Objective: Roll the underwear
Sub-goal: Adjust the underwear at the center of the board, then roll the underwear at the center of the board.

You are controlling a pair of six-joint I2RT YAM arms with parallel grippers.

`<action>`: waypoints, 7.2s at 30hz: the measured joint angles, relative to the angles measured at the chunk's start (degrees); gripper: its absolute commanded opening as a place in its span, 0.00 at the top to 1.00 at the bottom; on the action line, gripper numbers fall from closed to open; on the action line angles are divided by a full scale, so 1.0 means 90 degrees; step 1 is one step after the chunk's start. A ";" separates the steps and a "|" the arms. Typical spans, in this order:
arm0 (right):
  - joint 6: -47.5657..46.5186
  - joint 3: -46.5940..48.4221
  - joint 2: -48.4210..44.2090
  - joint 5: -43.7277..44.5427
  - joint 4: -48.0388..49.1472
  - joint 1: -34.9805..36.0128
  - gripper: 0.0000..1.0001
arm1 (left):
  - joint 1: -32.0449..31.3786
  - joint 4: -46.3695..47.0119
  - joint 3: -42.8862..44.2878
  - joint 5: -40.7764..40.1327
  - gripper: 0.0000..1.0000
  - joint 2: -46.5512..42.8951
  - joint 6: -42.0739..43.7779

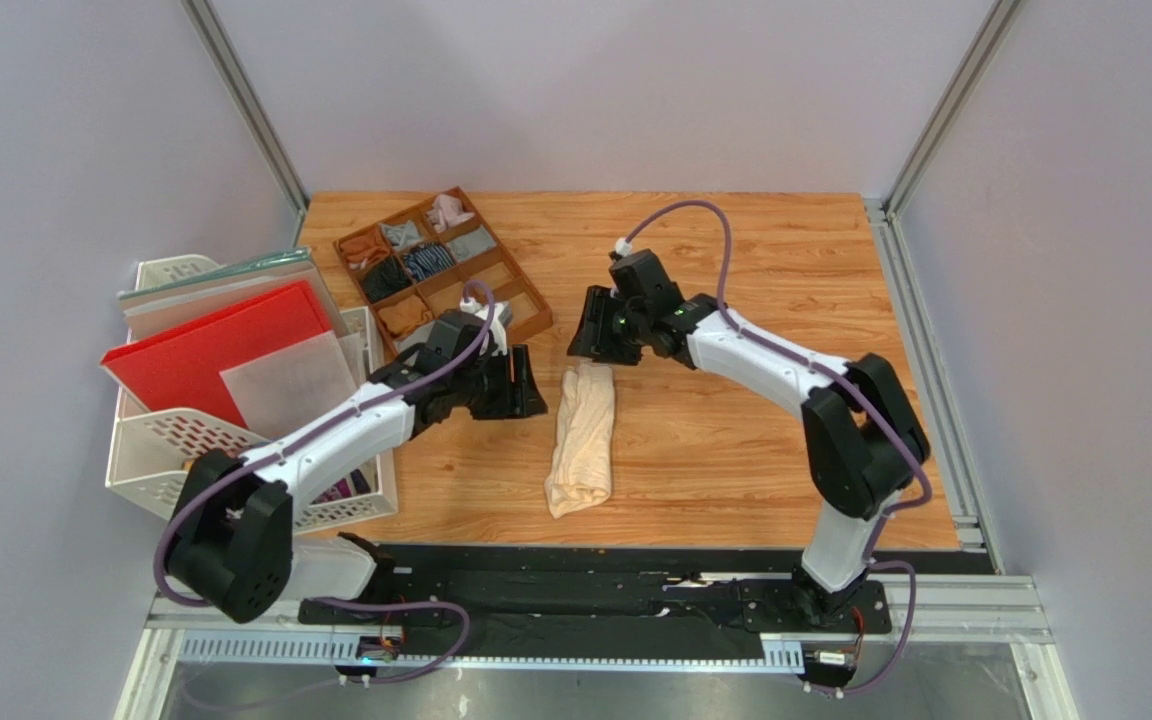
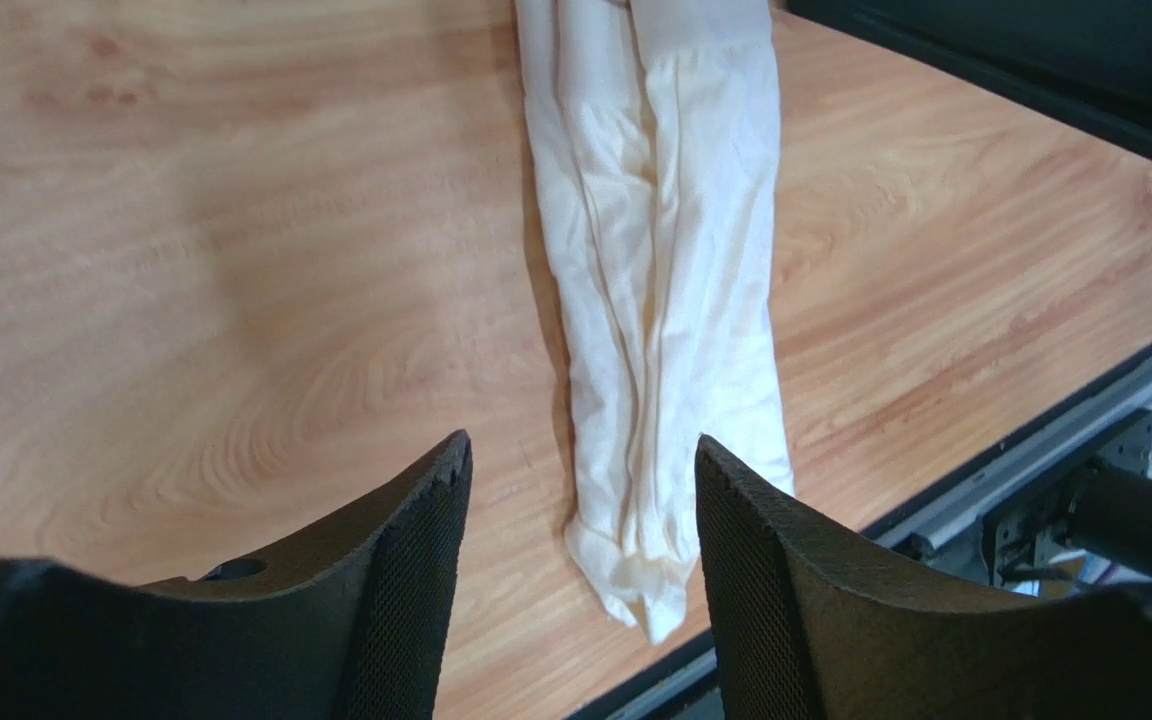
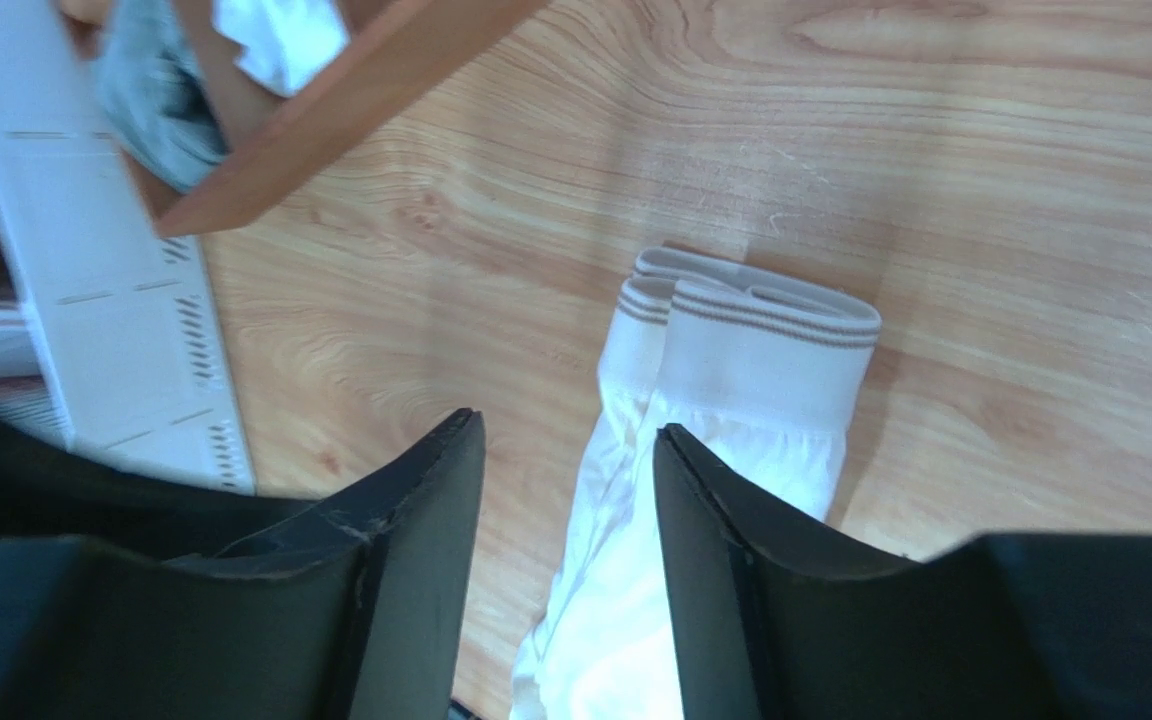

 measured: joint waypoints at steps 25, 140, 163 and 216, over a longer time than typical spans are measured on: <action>0.0274 -0.1042 -0.0058 0.0296 0.0425 -0.0063 0.94 | 0.0478 0.1885 0.1248 0.0624 0.68 0.3140 -0.0041; -0.2358 -0.3045 -0.0865 -0.4085 0.2518 -0.1945 0.34 | 0.0401 0.2404 0.2025 0.5982 1.00 0.4503 0.2747; -0.3281 -0.2922 -0.0673 -0.5472 0.2419 -0.1396 0.38 | 0.0296 0.2178 0.2028 0.6409 1.00 0.4325 0.2970; -0.3402 -0.1627 -0.1093 0.1239 -0.1127 0.0119 1.00 | -0.0529 0.2749 -0.0163 0.2118 0.52 0.1846 0.0658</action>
